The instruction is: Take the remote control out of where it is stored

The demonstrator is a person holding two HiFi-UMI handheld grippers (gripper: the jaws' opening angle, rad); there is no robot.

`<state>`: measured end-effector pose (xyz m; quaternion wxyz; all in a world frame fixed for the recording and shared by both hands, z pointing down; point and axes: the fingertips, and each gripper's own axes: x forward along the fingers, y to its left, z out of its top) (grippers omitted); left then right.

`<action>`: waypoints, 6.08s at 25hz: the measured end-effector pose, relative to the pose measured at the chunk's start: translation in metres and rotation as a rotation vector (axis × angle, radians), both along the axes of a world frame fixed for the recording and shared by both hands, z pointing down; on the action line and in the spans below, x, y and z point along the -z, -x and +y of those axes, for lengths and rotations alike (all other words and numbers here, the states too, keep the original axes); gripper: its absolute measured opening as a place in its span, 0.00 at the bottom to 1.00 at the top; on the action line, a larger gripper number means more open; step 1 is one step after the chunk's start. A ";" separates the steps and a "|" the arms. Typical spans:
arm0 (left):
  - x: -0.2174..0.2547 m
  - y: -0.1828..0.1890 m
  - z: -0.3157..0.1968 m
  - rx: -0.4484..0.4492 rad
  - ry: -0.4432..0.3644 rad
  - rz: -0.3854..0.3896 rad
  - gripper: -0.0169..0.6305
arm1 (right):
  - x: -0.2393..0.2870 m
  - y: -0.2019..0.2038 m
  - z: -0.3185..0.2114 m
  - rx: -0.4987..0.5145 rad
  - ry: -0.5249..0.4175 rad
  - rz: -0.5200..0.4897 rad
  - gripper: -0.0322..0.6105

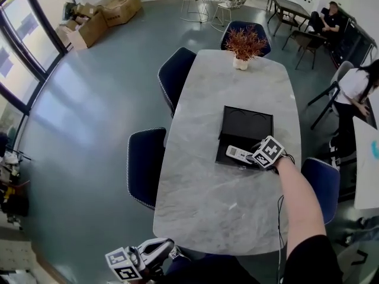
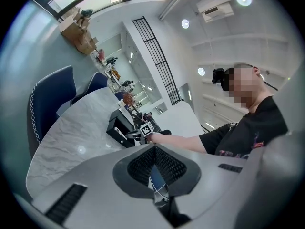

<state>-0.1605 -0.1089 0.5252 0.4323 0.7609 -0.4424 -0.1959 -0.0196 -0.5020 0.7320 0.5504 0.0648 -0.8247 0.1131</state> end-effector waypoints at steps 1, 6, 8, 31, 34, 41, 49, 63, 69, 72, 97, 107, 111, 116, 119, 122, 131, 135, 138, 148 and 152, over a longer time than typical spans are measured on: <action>-0.001 -0.001 0.000 0.005 0.005 0.001 0.04 | -0.003 0.001 -0.001 0.006 0.009 0.004 0.29; -0.005 -0.006 -0.001 0.027 0.020 0.005 0.04 | -0.016 0.005 -0.001 0.052 0.045 0.025 0.33; -0.008 -0.007 -0.002 0.037 0.028 0.009 0.04 | -0.020 0.007 -0.003 0.067 0.048 0.032 0.34; -0.015 -0.018 -0.007 0.072 0.048 0.026 0.04 | -0.044 0.010 0.014 0.345 -0.033 0.181 0.38; -0.015 -0.019 -0.007 0.074 0.045 0.028 0.04 | -0.042 0.008 0.014 0.354 -0.048 0.178 0.38; -0.017 -0.024 -0.011 0.069 0.050 0.025 0.04 | -0.042 0.012 0.011 0.384 -0.147 0.152 0.37; -0.017 -0.025 -0.014 0.059 0.052 0.028 0.04 | -0.036 0.020 0.000 0.397 -0.285 0.154 0.37; -0.014 -0.027 -0.014 0.051 0.033 0.033 0.04 | 0.005 0.020 -0.009 -0.015 -0.109 -0.125 0.36; -0.009 -0.029 -0.014 0.028 0.013 0.028 0.04 | 0.060 0.025 0.000 -0.389 0.147 -0.474 0.35; -0.007 -0.030 -0.016 0.007 -0.003 0.023 0.04 | 0.089 0.026 0.014 -0.538 0.287 -0.653 0.35; 0.021 -0.025 0.072 -0.226 -0.120 0.021 0.04 | 0.163 0.001 0.285 -0.845 0.452 -0.954 0.32; 0.023 -0.034 0.132 -0.338 -0.140 0.026 0.04 | 0.177 -0.011 0.379 -0.970 0.488 -1.104 0.27; 0.026 -0.034 0.156 -0.354 -0.150 0.025 0.04 | 0.188 -0.011 0.408 -0.979 0.485 -1.159 0.27; 0.030 -0.035 0.177 -0.382 -0.157 0.012 0.04 | 0.206 -0.016 0.441 -0.981 0.471 -1.205 0.27; 0.029 -0.039 0.189 -0.397 -0.159 0.021 0.04 | 0.217 -0.022 0.464 -0.980 0.454 -1.231 0.27; 0.027 -0.048 0.198 -0.411 -0.161 0.027 0.04 | 0.223 -0.027 0.487 -0.964 0.433 -1.233 0.27; 0.028 -0.077 0.227 -0.465 -0.159 0.042 0.04 | 0.235 -0.034 0.563 -0.951 0.535 -1.306 0.27; 0.027 -0.091 0.231 -0.462 -0.162 0.045 0.04 | 0.229 -0.053 0.575 -0.931 0.458 -1.230 0.27; 0.025 -0.109 0.239 -0.462 -0.159 0.053 0.04 | 0.229 -0.063 0.587 -0.918 0.492 -1.233 0.27; 0.031 -0.170 0.274 -0.389 -0.149 0.063 0.04 | 0.239 -0.104 0.626 -0.832 0.566 -1.210 0.27; 0.031 -0.194 0.287 -0.362 -0.149 0.062 0.04 | 0.237 -0.126 0.640 -0.808 0.596 -1.212 0.27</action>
